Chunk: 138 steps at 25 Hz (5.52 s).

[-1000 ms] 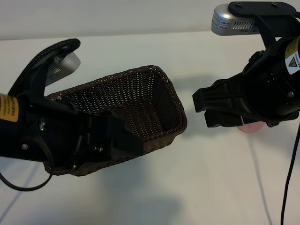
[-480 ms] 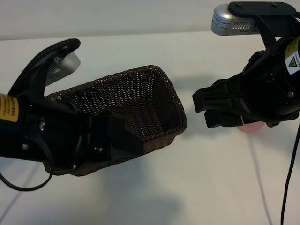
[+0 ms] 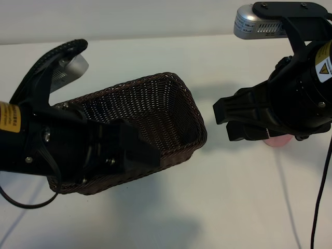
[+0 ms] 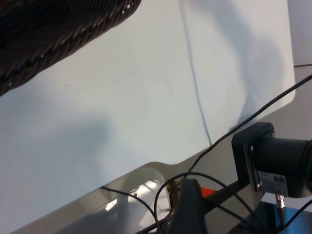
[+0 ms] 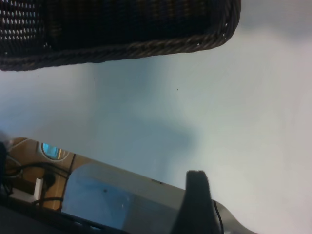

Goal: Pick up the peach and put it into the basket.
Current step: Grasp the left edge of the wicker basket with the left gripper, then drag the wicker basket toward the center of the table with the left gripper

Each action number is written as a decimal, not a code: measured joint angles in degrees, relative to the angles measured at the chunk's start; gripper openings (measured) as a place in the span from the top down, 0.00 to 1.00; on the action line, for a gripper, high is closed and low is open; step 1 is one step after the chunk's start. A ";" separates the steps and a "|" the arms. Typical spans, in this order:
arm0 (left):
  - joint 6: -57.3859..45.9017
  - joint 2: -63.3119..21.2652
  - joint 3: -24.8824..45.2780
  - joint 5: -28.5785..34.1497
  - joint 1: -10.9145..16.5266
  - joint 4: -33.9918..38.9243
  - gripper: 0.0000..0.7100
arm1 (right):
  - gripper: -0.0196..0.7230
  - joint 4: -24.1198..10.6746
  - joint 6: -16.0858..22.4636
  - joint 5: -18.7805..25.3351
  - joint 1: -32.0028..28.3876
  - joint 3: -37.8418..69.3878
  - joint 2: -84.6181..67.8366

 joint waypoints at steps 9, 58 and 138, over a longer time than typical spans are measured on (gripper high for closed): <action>2.41 -0.05 0.00 -0.65 0.00 0.80 0.18 | 0.24 0.00 0.00 0.00 0.00 0.00 0.00; 14.04 0.15 16.36 5.22 45.26 15.69 0.21 | 0.24 0.00 0.00 0.01 0.00 0.00 0.00; 47.28 29.46 14.35 -11.99 45.56 -19.09 0.84 | 0.24 0.00 0.00 0.01 0.00 0.00 0.00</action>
